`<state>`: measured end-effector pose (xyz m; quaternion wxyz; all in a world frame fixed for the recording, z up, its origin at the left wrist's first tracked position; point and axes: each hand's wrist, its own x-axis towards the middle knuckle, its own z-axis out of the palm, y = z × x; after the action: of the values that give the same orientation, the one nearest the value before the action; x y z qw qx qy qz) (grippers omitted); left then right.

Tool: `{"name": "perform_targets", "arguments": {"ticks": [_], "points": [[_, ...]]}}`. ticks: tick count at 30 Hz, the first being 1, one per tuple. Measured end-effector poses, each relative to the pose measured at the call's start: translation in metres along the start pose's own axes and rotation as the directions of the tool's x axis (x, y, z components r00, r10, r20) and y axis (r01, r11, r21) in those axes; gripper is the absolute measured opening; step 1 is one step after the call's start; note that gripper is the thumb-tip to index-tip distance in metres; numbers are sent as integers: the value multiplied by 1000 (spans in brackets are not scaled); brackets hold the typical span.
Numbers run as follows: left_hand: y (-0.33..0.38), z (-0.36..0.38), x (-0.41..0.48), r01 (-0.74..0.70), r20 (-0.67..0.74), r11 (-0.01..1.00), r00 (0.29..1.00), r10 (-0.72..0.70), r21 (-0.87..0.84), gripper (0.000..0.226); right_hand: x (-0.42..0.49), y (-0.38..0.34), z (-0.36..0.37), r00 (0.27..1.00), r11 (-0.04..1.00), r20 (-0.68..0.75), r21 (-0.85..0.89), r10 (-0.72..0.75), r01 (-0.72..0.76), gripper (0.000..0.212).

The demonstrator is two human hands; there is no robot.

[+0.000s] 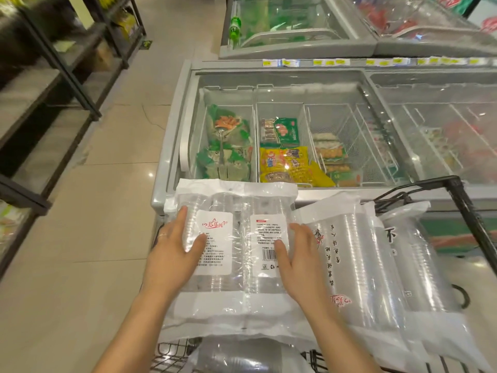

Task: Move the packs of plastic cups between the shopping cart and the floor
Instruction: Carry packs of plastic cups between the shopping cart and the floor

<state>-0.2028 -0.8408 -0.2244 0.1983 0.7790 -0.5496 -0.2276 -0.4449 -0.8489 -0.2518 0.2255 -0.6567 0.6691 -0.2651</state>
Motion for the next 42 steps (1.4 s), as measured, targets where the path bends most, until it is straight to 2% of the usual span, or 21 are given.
{"name": "perform_targets", "arguments": {"ticks": [6, 9, 17, 22, 27, 32, 39, 42], "points": [[-2, 1, 3, -24, 32, 1000, 999, 23, 20, 73, 0, 1, -10, 986, 999, 162, -45, 34, -27, 57], [-1, -5, 2, -25, 29, 999, 999, 24, 30, 77, 3, -7, -26, 983, 999, 180, -32, 23, -17, 62], [34, -70, -13, -64, -160, 983, 983, 92, 174, 78, 30, -65, -84, 973, 971, 71, -87, -218, 224, 63], [42, -138, -44, -28, -361, 945, 920, 152, 327, 69, 31, -135, -103, 929, 922, 90, -124, -359, 368, 66], [21, -217, -99, 74, -465, 901, 873, 149, 427, 78, 8, -224, -104, 833, 826, 127, -114, -539, 552, 76], [-28, -287, -163, 257, -576, 862, 816, 49, 437, 80, -35, -322, -82, 690, 688, 144, -73, -709, 722, 74], [-131, -378, -285, 500, -739, 807, 662, -124, 313, 80, -149, -467, -26, 462, 479, 180, 67, -868, 875, 75], [-179, -417, -346, 597, -804, 760, 568, -176, 255, 81, -216, -529, 2, 348, 372, 179, 126, -920, 920, 81]]}}
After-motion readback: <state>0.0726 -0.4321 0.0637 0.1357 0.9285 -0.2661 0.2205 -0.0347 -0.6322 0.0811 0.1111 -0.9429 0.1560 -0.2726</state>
